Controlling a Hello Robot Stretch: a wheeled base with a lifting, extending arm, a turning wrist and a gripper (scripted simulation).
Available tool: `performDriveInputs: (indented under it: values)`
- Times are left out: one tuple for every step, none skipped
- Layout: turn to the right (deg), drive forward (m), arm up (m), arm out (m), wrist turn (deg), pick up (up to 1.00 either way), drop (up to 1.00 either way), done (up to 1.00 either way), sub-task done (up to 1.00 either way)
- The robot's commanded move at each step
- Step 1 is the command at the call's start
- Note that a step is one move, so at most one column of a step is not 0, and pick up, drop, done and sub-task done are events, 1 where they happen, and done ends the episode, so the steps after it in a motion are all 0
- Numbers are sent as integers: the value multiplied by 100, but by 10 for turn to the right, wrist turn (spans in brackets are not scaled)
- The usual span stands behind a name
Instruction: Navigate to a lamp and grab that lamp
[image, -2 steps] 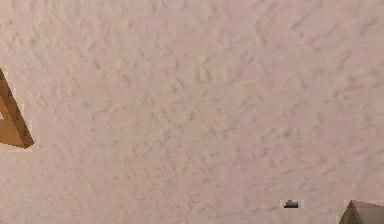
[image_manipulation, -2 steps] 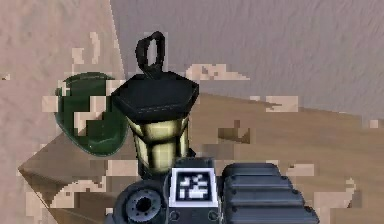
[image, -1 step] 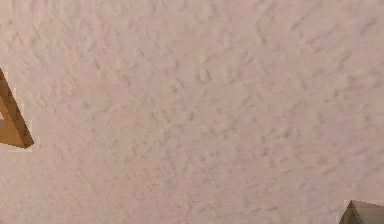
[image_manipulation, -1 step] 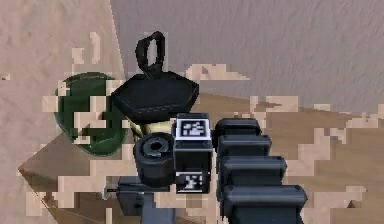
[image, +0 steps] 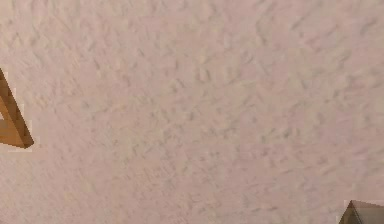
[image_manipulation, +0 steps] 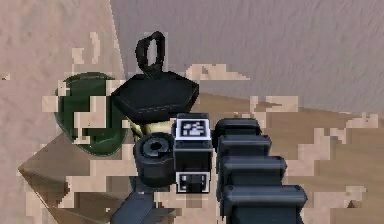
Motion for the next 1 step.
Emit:
performDriveInputs:
  values:
    - [0, 0, 0, 0, 450, 0, 0, 0, 0]
